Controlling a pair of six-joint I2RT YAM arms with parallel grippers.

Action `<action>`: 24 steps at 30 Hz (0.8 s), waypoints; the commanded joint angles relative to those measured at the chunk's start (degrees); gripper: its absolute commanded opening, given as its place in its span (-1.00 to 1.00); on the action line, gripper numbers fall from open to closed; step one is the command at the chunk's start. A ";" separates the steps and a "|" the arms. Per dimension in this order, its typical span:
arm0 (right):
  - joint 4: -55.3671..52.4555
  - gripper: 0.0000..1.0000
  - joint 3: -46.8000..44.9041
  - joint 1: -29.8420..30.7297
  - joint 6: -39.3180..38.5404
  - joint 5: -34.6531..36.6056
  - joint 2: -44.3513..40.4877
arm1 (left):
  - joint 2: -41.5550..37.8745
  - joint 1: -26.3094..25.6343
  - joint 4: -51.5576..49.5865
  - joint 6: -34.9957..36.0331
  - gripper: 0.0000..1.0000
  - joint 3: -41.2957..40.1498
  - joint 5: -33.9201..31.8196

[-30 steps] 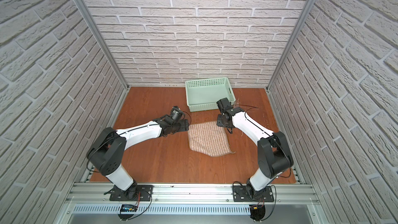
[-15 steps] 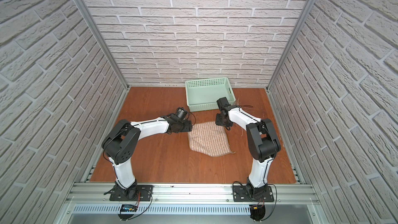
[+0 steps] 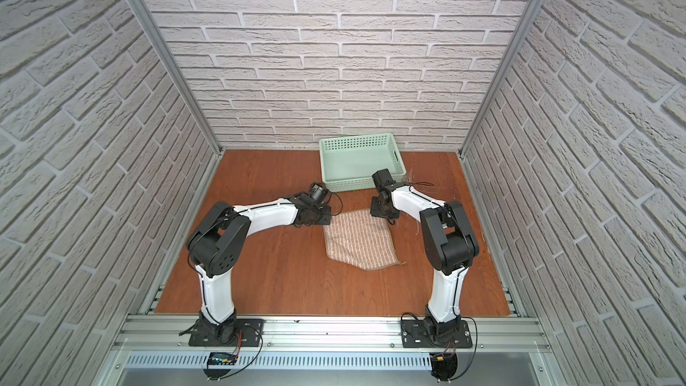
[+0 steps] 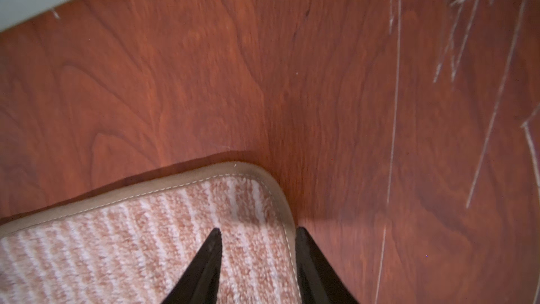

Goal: Fold the square dishcloth
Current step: Flatten out the cleaning item at the center of the board.

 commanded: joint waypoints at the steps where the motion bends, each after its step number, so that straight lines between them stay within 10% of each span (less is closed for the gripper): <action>1: 1.15 -0.12 0.68 -0.14 -0.63 1.25 1.08 | 1.70 -0.70 -3.38 1.25 -0.10 0.49 -0.75; 14: 0.59 -0.11 1.90 -0.12 -1.59 5.10 2.74 | 3.49 -0.70 -3.88 1.73 -0.97 1.99 -0.51; 24: -0.51 -0.11 4.66 -0.14 -2.40 5.73 5.58 | 3.00 -0.70 -4.68 2.86 -1.00 2.77 -1.60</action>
